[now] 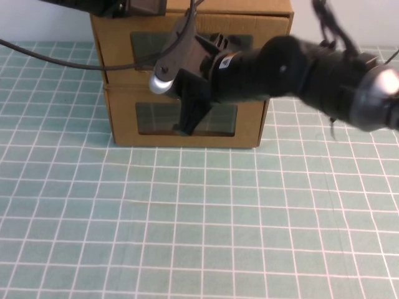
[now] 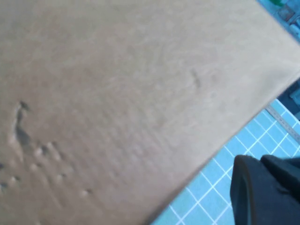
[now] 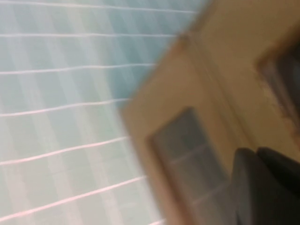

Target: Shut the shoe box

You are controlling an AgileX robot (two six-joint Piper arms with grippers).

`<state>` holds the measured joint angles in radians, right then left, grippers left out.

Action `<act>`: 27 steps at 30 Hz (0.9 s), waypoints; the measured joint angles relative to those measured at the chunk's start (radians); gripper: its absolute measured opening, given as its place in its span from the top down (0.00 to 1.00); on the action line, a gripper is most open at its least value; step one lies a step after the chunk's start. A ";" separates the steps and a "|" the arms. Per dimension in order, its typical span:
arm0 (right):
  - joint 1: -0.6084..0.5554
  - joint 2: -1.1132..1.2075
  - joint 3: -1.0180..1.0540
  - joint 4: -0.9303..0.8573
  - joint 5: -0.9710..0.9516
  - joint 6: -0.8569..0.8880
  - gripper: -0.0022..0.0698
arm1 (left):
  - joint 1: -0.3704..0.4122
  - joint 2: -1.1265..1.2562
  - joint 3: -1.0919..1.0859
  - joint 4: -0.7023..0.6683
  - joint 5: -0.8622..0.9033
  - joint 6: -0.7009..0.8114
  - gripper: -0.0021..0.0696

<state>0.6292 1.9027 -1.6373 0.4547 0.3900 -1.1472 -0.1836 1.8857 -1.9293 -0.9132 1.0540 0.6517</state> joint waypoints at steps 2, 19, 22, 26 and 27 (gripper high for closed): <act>0.000 -0.046 0.000 0.016 0.109 0.000 0.99 | 0.000 -0.028 0.000 0.003 0.007 0.000 0.98; -0.186 -0.541 -0.001 0.035 0.446 0.457 0.99 | 0.073 -0.331 0.031 0.154 0.193 -0.053 0.98; -0.301 -0.627 0.000 0.014 0.513 0.573 0.99 | 0.076 -0.411 0.082 0.208 0.196 -0.075 0.98; -0.419 -0.763 0.072 -0.007 0.485 0.708 0.99 | 0.076 -0.529 0.212 0.252 0.198 -0.084 0.98; -0.437 -0.796 0.106 -0.009 0.455 0.729 0.99 | 0.076 -0.556 0.256 0.259 0.198 -0.084 0.98</act>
<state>0.1920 1.1065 -1.5318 0.4459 0.8451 -0.4178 -0.1079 1.3297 -1.6733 -0.6542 1.2524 0.5675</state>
